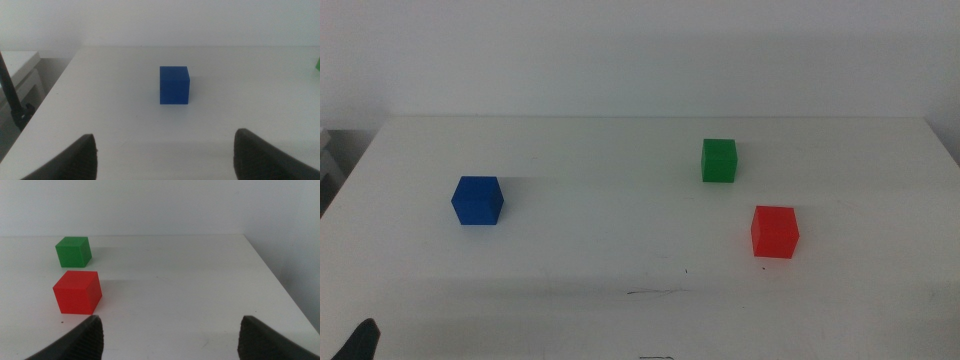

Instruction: Stack red cubes first, then green, then blue cubes in a specific spot.

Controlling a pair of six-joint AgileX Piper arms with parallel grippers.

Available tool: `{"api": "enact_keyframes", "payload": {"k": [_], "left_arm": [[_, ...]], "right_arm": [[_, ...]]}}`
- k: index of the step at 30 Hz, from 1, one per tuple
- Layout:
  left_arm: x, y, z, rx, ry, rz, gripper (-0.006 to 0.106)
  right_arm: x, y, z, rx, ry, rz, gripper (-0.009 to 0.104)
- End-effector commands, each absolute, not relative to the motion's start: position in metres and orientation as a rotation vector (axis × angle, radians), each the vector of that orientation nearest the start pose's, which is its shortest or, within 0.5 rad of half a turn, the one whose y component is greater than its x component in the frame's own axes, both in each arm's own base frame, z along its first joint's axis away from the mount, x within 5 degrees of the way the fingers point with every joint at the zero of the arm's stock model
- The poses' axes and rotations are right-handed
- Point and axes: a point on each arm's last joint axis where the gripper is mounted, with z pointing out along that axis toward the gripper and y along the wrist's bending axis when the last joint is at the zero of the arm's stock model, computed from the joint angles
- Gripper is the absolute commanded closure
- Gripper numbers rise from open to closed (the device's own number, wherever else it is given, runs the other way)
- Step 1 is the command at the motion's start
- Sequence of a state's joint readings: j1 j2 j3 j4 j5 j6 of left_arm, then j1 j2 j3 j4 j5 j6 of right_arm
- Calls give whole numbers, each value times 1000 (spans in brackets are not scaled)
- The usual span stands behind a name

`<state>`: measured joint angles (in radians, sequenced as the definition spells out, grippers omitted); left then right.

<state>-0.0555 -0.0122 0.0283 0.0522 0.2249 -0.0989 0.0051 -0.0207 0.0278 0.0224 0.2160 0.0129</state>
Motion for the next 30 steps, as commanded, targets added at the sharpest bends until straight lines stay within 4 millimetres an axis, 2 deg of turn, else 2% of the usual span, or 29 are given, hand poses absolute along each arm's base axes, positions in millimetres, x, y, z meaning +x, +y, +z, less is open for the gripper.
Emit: {"api": "enact_keyframes", "payload": {"k": [1, 6, 11, 16, 19, 21, 24, 30], "left_arm": [[55, -3, 193, -7, 1623, -87, 7], [55, -3, 193, -7, 1623, -87, 7], [55, -3, 193, -7, 1623, -87, 7], [55, -3, 193, -7, 1623, -87, 7], [55, -3, 193, -7, 1623, -87, 7], [55, -3, 193, -7, 1623, -87, 7], [55, -3, 193, -7, 1623, -87, 7], [55, -3, 193, -7, 1623, -87, 7]], "right_arm": [[55, 1, 197, 14, 1608, 29, 12], [54, 1, 209, 15, 1593, 30, 12], [57, 1, 248, 13, 1607, 31, 12], [75, 1, 294, 10, 1767, 32, 12], [93, 2, 325, 8, 1905, 34, 12], [113, 3, 340, 8, 2022, 42, 12], [154, 9, 352, 13, 2195, 99, 12], [221, 39, 373, -52, 2578, 166, 12]]}}
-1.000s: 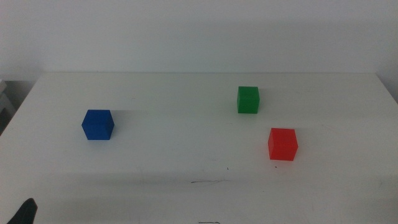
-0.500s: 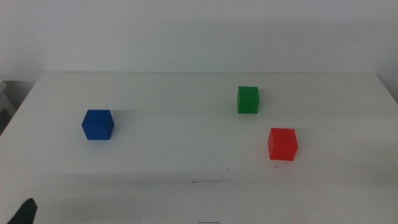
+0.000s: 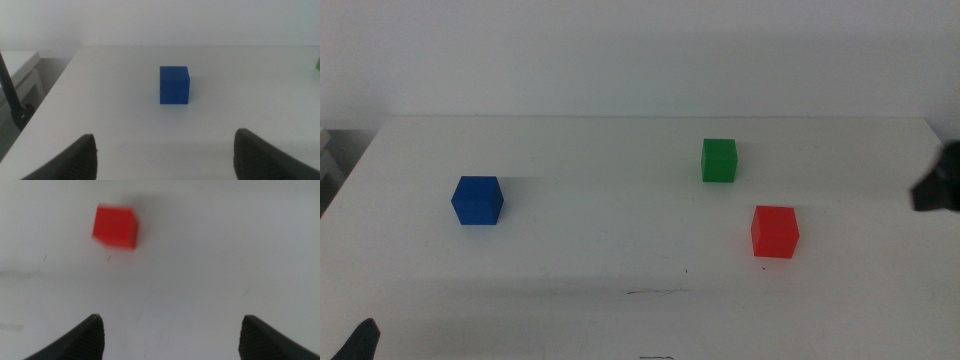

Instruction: Stack red cubes first, then green, then blue cubes in a specific spot.

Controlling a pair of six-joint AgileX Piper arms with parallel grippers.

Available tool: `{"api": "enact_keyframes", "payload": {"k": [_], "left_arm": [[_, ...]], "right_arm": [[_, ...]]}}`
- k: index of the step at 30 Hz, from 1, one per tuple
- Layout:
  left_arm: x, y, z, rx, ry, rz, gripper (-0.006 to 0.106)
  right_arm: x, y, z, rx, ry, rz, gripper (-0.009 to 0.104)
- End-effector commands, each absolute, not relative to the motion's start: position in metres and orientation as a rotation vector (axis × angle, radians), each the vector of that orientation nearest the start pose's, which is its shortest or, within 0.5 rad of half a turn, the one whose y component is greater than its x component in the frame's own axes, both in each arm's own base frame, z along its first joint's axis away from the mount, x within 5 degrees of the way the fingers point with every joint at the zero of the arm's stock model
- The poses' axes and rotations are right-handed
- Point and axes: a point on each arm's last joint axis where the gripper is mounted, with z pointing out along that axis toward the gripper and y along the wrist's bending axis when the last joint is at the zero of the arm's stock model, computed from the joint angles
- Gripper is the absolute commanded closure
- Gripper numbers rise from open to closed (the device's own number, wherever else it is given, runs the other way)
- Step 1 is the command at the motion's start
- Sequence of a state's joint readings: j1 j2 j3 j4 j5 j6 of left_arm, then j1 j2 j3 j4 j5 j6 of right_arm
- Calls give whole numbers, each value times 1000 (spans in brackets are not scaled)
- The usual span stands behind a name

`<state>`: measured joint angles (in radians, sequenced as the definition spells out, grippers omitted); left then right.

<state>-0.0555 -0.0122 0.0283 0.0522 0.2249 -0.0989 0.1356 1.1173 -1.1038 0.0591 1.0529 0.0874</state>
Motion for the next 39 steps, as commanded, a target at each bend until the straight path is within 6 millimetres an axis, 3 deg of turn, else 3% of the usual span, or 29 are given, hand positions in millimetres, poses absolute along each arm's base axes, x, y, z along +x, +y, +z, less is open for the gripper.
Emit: {"api": "enact_keyframes", "payload": {"k": [1, 9, 17, 25, 39], "left_arm": [[55, -3, 193, -7, 1623, -87, 7], [55, -3, 193, -7, 1623, -87, 7], [55, -3, 193, -7, 1623, -87, 7], [55, -3, 193, -7, 1623, -87, 7], [55, -3, 193, -7, 1623, -87, 7]], "right_arm": [[229, 43, 373, -52, 2631, 171, 12], [310, 79, 348, -8, 2824, 201, 12], [357, 108, 309, 20, 2920, 234, 12], [384, 121, 284, 63, 2866, 181, 12], [394, 141, 249, 66, 2920, 167, 12]]}}
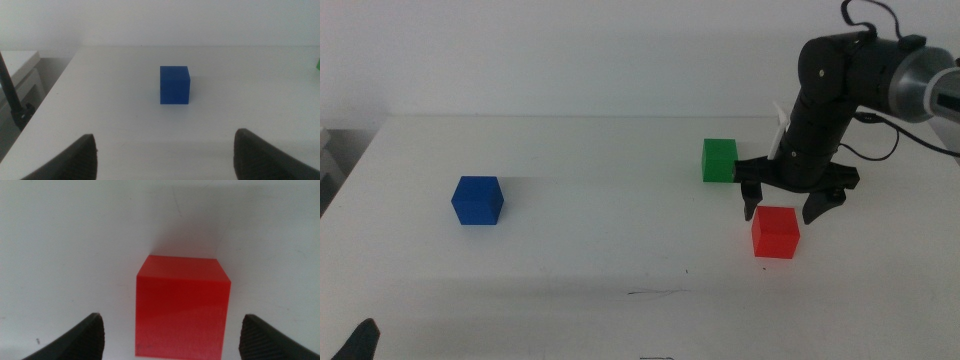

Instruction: Stack red cubes first, then green, then blue cubes in a specific spot.

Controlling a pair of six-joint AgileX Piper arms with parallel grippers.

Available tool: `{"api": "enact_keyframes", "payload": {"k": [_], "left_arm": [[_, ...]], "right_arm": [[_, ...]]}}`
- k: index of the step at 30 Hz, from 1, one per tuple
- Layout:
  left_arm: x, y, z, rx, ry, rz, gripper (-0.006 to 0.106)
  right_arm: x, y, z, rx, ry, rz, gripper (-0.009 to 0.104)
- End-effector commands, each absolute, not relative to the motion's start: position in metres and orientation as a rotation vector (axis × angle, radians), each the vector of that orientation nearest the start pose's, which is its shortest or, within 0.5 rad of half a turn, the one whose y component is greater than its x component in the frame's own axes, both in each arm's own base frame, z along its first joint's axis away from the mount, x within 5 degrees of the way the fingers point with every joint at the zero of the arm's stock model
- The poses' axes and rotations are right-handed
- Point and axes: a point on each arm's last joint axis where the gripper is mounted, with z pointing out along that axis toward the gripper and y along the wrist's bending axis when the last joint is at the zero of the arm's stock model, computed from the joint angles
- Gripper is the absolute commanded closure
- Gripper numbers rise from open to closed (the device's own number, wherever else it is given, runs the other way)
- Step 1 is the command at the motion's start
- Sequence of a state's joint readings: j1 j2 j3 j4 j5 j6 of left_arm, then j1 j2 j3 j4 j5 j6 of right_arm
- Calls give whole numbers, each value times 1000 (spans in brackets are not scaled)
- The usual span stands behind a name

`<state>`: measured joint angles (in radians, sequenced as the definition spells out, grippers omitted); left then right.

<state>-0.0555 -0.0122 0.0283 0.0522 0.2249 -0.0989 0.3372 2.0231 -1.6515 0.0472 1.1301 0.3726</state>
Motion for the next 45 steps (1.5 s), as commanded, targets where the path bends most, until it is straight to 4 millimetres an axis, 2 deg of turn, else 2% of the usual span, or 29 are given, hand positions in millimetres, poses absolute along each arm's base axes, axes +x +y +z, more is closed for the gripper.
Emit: {"api": "enact_keyframes", "payload": {"k": [1, 9, 12, 14, 17, 21, 24, 28, 32, 38, 45], "left_arm": [[55, -3, 193, -7, 1623, -87, 7], [55, -3, 193, -7, 1623, -87, 7], [55, -3, 193, -7, 1623, -87, 7], [55, -3, 193, -7, 1623, -87, 7], [55, -3, 193, -7, 1623, -87, 7], [55, -3, 193, -7, 1623, -87, 7], [55, -3, 193, -7, 1623, -87, 7], [55, -3, 193, -7, 1623, -87, 7], [55, -3, 193, -7, 1623, -87, 7], [55, -3, 193, -7, 1623, -87, 7], [55, -3, 193, -7, 1623, -87, 7]], "right_arm": [[394, 142, 247, 66, 2922, 166, 12], [402, 144, 223, 67, 2961, 143, 13], [403, 144, 219, 68, 2974, 136, 21], [402, 145, 219, 68, 2974, 138, 32], [400, 147, 225, 69, 2965, 146, 60], [392, 158, 254, 32, 2932, 169, 96], [387, 176, 282, 3, 2907, 195, 96], [383, 206, 300, -29, 2842, 251, 96], [382, 236, 294, -14, 2852, 312, 96], [377, 275, 280, -108, 2899, 322, 96], [369, 287, 273, -76, 2921, 318, 96]]}}
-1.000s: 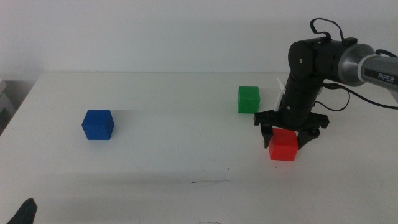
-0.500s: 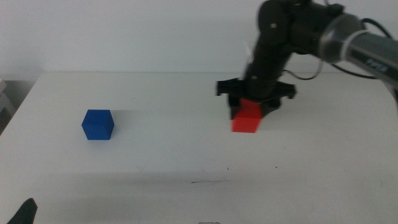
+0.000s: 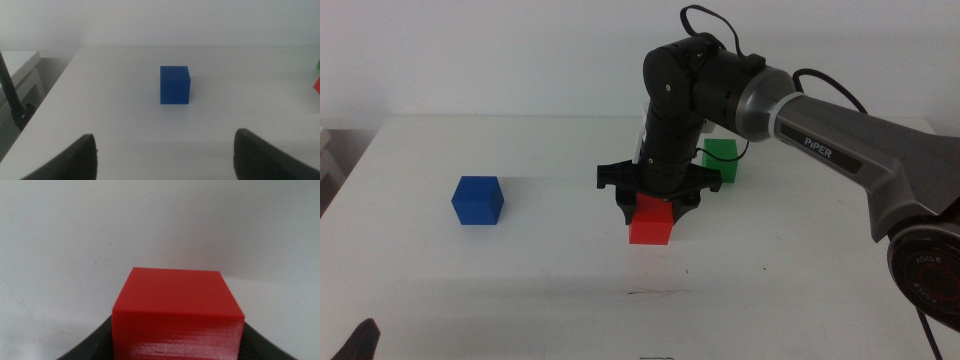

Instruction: Stack red cubes first, then green, then blue cubes in a specific spot.

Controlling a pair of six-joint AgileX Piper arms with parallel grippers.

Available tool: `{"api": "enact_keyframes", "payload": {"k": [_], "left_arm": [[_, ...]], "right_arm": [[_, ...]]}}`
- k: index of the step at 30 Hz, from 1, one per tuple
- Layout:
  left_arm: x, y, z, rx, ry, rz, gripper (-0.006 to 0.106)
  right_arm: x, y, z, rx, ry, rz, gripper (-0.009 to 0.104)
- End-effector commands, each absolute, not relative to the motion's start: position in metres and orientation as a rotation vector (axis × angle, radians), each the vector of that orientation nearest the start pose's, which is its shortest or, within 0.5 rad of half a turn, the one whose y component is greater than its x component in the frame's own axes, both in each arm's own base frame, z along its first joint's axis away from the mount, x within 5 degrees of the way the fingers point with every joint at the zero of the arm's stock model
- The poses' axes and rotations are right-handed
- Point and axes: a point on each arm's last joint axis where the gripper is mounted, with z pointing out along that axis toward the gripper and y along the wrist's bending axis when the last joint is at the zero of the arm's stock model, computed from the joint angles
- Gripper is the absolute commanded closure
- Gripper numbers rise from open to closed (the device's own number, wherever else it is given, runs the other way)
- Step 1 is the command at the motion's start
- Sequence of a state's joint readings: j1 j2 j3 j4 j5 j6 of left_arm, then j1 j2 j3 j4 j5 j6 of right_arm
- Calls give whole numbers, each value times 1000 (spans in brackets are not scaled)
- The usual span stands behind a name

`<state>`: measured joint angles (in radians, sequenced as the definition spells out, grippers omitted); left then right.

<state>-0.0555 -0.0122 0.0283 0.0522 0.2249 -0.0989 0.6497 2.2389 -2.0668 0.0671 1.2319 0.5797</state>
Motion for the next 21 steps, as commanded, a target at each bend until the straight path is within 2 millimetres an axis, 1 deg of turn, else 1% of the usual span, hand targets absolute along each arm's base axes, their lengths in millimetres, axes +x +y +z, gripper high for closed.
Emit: {"api": "enact_keyframes", "payload": {"k": [1, 2, 5, 8, 12, 16, 21], "left_arm": [[55, -3, 193, -7, 1623, -87, 7], [55, -3, 193, -7, 1623, -87, 7], [55, -3, 193, -7, 1623, -87, 7], [55, -3, 193, -7, 1623, -87, 7], [55, -3, 193, -7, 1623, -87, 7], [55, -3, 193, -7, 1623, -87, 7], [55, -3, 193, -7, 1623, -87, 7]], "right_arm": [[369, 288, 271, -80, 2925, 313, 96], [369, 289, 270, -82, 2928, 310, 96], [363, 290, 257, -80, 2972, 272, 96], [359, 291, 248, -93, 2997, 245, 96], [354, 296, 246, -120, 3000, 228, 96], [354, 296, 245, -126, 2991, 194, 96], [351, 294, 235, -119, 3021, 163, 96]]}}
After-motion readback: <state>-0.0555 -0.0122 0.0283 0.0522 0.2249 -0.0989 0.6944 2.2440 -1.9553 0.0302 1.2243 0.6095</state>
